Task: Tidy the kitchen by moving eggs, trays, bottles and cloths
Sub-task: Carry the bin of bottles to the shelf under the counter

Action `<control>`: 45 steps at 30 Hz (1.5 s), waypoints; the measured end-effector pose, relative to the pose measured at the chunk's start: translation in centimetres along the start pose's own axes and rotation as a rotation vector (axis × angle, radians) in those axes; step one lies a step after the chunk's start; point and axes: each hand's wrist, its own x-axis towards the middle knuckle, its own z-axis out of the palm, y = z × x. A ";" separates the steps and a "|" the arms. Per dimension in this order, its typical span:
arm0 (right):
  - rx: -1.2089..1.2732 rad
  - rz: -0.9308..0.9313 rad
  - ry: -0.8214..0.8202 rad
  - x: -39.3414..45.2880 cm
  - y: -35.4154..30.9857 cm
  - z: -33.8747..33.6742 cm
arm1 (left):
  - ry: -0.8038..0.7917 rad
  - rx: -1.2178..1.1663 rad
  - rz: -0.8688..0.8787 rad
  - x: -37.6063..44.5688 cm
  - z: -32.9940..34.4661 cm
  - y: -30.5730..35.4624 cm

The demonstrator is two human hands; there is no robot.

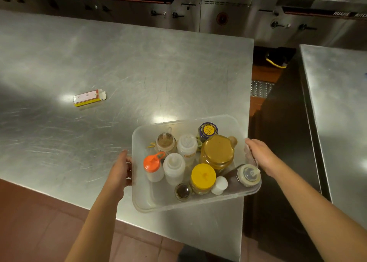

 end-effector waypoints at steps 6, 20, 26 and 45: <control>0.037 -0.016 0.092 -2.7 2.5 -0.2 | 0.017 0.063 0.069 0.1 0.5 -0.1; 0.265 -0.009 0.373 -11.7 7.1 -5.0 | -0.158 0.103 0.281 -3.6 5.8 2.8; 0.385 0.039 0.539 -15.7 11.6 -8.3 | -0.265 0.166 0.345 -7.3 10.1 2.9; 0.436 0.082 0.912 -42.4 34.0 -20.0 | -0.625 0.442 0.429 -30.9 25.8 -7.3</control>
